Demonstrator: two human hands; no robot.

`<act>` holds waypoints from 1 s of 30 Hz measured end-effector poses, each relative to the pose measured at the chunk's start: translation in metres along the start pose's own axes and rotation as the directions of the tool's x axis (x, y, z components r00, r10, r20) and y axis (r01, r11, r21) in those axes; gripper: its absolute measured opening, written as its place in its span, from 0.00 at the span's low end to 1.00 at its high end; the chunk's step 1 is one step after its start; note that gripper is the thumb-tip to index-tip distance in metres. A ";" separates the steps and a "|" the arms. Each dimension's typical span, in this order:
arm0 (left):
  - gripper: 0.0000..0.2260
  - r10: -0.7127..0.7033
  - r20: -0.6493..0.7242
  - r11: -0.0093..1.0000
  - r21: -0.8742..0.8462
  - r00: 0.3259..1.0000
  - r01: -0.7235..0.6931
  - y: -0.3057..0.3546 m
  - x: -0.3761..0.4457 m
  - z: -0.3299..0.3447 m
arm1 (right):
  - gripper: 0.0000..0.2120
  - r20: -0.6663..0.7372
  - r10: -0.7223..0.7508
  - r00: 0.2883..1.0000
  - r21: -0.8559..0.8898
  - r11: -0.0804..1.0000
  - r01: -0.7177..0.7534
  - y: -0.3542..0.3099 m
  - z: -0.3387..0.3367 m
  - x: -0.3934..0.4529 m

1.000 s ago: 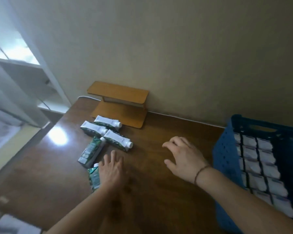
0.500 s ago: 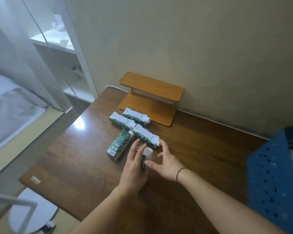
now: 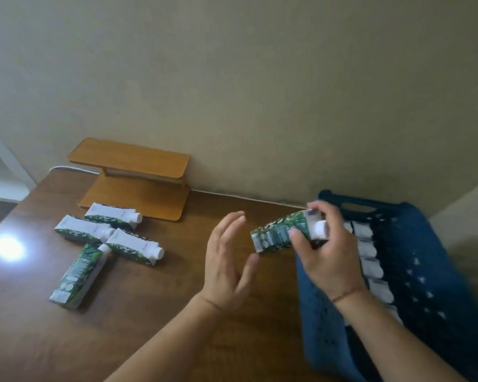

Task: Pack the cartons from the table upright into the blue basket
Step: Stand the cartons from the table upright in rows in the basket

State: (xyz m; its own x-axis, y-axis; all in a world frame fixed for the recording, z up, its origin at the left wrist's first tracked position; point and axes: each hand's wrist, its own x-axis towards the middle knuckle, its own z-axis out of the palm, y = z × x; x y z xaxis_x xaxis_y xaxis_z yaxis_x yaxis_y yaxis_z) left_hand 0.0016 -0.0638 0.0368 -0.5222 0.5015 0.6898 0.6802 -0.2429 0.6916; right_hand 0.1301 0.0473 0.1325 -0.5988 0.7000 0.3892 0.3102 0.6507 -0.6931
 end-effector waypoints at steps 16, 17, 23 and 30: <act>0.32 -0.649 0.394 0.761 0.358 0.651 0.541 0.046 0.048 0.176 | 0.25 -0.151 0.385 0.910 -0.547 0.734 -0.402 0.188 -0.129 0.048; 0.33 -0.650 0.392 0.760 0.364 0.651 0.539 0.046 0.048 0.175 | 0.25 -0.142 0.405 0.903 -0.544 0.730 -0.413 0.196 -0.123 0.052; 0.34 -0.635 0.382 0.771 0.370 0.672 0.518 0.046 0.048 0.174 | 0.27 -0.021 0.648 0.762 -0.311 0.720 -0.621 0.236 -0.087 0.053; 0.34 -0.644 0.383 0.765 0.354 0.663 0.539 0.045 0.048 0.176 | 0.22 0.045 0.641 0.766 -0.302 0.740 -0.601 0.246 -0.086 0.052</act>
State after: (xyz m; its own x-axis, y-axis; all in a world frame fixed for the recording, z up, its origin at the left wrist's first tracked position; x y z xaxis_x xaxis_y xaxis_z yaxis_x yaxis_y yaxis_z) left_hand 0.0977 0.0954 0.0628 -0.5870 0.8066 -0.0700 0.4209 0.3778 0.8247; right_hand 0.2383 0.2691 0.0345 -0.2935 0.9401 -0.1732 0.8125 0.1499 -0.5634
